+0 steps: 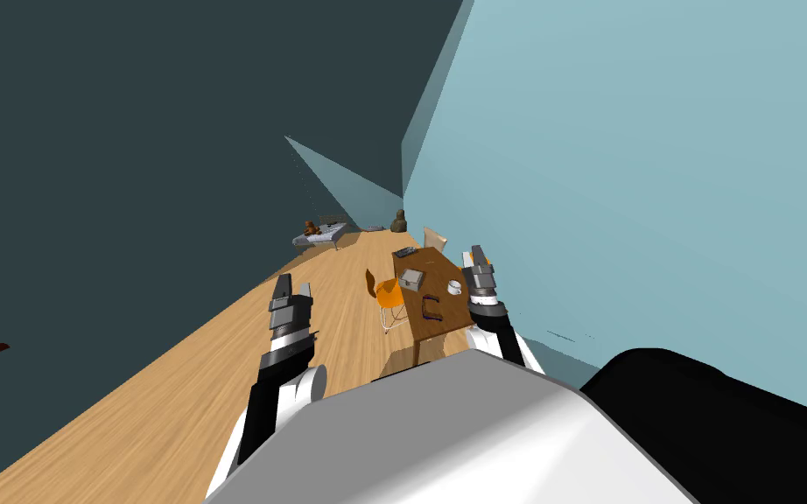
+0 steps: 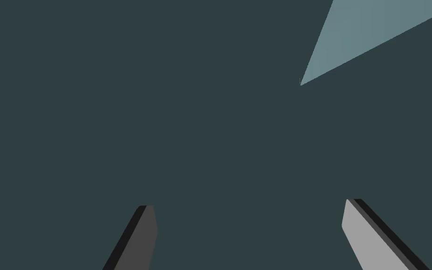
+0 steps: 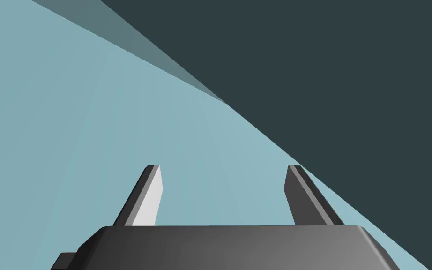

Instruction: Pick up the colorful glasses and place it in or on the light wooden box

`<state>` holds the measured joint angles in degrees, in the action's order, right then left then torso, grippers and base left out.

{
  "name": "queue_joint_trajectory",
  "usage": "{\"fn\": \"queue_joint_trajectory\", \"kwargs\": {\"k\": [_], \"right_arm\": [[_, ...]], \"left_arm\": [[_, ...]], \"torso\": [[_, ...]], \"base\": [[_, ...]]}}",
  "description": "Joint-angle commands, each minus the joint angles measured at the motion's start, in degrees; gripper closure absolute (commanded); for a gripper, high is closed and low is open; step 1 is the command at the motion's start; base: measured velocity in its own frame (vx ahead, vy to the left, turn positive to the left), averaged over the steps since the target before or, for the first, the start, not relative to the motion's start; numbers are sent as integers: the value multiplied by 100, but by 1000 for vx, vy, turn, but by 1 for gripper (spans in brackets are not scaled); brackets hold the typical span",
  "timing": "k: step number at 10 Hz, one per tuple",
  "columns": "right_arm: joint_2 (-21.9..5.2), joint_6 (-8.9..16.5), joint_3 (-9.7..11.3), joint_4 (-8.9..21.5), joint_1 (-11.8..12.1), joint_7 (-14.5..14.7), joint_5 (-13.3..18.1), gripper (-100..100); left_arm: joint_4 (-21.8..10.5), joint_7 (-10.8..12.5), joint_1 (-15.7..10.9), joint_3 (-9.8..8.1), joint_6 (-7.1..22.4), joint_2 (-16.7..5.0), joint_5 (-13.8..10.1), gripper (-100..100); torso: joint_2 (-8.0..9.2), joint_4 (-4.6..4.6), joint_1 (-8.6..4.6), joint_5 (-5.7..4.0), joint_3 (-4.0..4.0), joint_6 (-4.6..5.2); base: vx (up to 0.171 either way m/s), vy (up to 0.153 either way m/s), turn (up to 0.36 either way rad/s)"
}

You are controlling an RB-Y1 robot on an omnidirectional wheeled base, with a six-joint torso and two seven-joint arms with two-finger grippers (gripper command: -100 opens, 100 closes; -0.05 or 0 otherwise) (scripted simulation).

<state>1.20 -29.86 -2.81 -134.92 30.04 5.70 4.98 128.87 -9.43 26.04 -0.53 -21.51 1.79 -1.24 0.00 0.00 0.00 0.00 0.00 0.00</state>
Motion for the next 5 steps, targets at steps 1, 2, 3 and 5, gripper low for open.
{"fn": "queue_joint_trajectory", "kwargs": {"k": [1,2,3,5], "right_arm": [[-225,15,-2,77,-4,45,54,-100],[-386,31,-6,153,-7,89,107,-100],[-550,52,-12,250,-11,148,177,-100],[-855,108,-31,500,-18,302,361,-100]], "left_arm": [[0,0,0,0,0,0,0,0],[0,0,0,0,0,0,0,0],[0,0,-1,0,0,0,0,0],[0,0,-1,1,0,0,0,0]], "torso": [[0,0,0,0,0,0],[9,1,2,0,5,0],[21,4,7,1,11,0],[28,6,12,3,16,0]], "base": [[-31,12,10],[-66,25,16],[-65,39,24],[-79,47,43]]}}
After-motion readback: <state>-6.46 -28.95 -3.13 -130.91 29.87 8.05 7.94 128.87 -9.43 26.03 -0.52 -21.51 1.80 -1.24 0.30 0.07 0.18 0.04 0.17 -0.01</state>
